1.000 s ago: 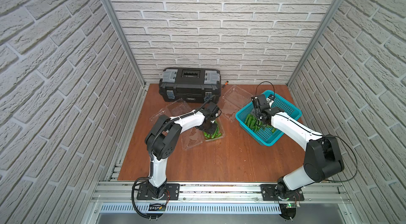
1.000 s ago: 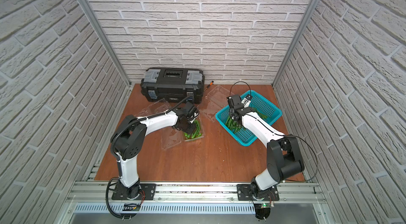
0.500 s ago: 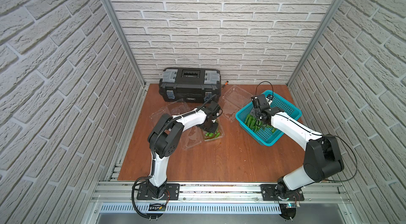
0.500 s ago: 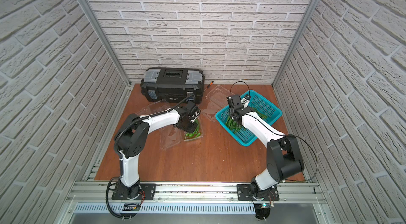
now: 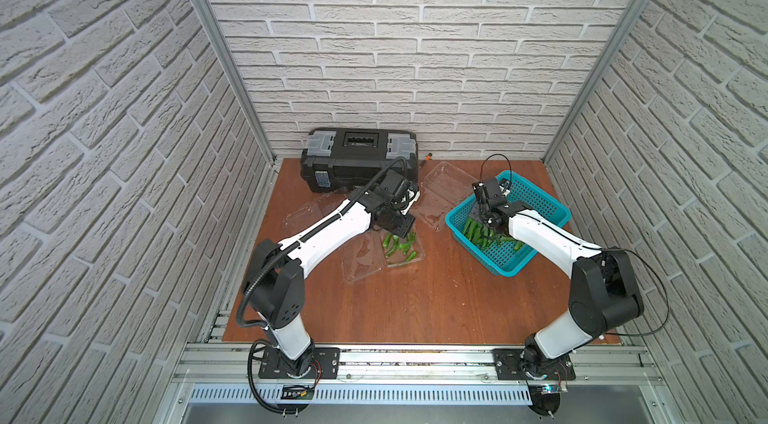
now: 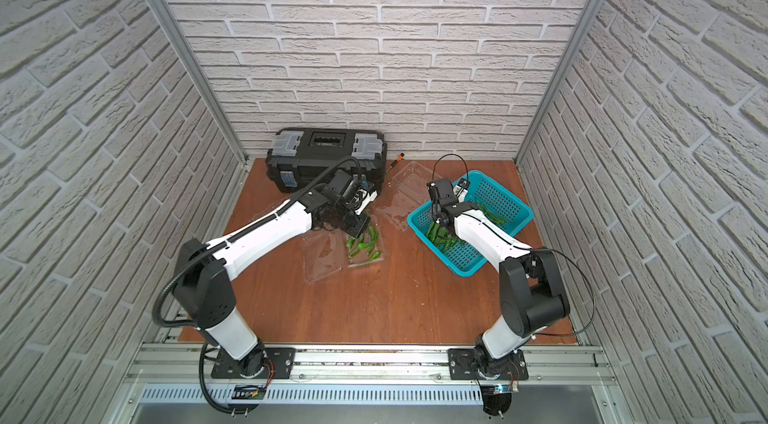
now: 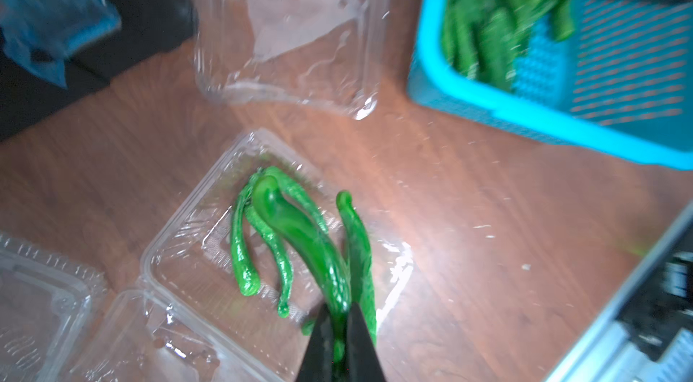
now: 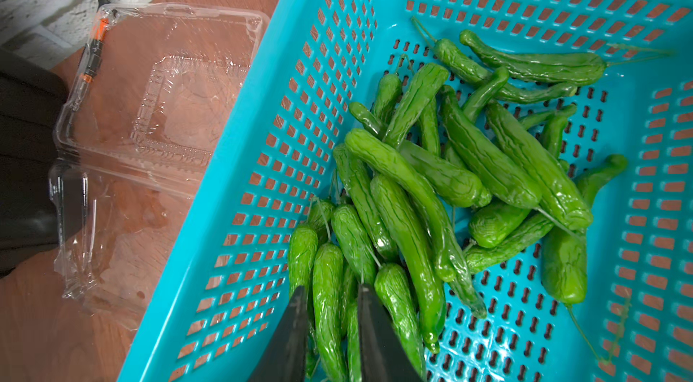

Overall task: Take small green peppers out of containers
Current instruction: Pick up the green pepper from the packing box, then place the green pepper in the basket.

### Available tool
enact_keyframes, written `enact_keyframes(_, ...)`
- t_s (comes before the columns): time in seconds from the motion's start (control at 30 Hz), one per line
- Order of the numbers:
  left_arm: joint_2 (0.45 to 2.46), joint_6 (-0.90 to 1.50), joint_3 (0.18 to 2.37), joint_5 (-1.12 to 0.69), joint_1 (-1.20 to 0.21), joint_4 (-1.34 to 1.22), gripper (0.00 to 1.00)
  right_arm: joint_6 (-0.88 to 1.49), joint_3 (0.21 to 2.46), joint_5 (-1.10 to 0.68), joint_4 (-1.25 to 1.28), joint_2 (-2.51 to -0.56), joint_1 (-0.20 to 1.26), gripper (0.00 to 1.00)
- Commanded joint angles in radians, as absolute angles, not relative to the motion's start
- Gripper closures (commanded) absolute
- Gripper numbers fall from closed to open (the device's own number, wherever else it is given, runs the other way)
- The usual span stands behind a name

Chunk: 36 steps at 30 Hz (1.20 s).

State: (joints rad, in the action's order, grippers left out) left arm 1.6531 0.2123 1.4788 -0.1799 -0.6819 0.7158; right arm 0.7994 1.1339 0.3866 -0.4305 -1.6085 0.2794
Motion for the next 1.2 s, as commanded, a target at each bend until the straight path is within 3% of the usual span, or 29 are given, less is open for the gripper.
enact_keyframes(0.0,1.628,0.212,1.534,-0.287,-0.669,0.708,1.00,0.768,1.170,0.352,-0.416,-1.634,0.283,0.75)
enact_keyframes(0.3,1.674,0.338,1.563,-0.403,-0.623,0.448,1.00,0.644,1.126,0.035,-0.263,-1.690,0.352,0.74)
enact_keyframes(0.53,1.734,0.347,1.581,-0.420,-0.623,0.396,1.00,0.541,1.131,-0.195,-0.147,-1.688,0.437,0.74)
enact_keyframes(0.63,1.758,0.359,1.593,-0.437,-0.627,0.372,1.00,0.547,1.122,-0.124,-0.145,-1.637,0.429,0.74)
enact_keyframes(0.9,1.908,0.352,1.724,-0.487,-0.676,0.331,1.00,0.671,1.122,0.381,-0.300,-1.460,0.351,0.74)
enact_keyframes(1.03,2.017,0.321,1.840,-0.517,-0.705,0.397,1.00,0.693,1.107,0.506,-0.352,-1.411,0.328,0.73)
enact_keyframes(1.07,2.038,0.314,1.866,-0.512,-0.710,0.421,0.90,0.666,1.105,0.488,-0.340,-1.405,0.326,0.73)
enact_keyframes(1.1,2.045,0.312,1.880,-0.501,-0.710,0.429,0.64,0.632,1.109,0.452,-0.328,-1.406,0.328,0.73)
enact_keyframes(1.17,2.021,0.321,1.850,-0.438,-0.702,0.395,0.29,0.576,1.121,0.328,-0.300,-1.423,0.331,0.73)
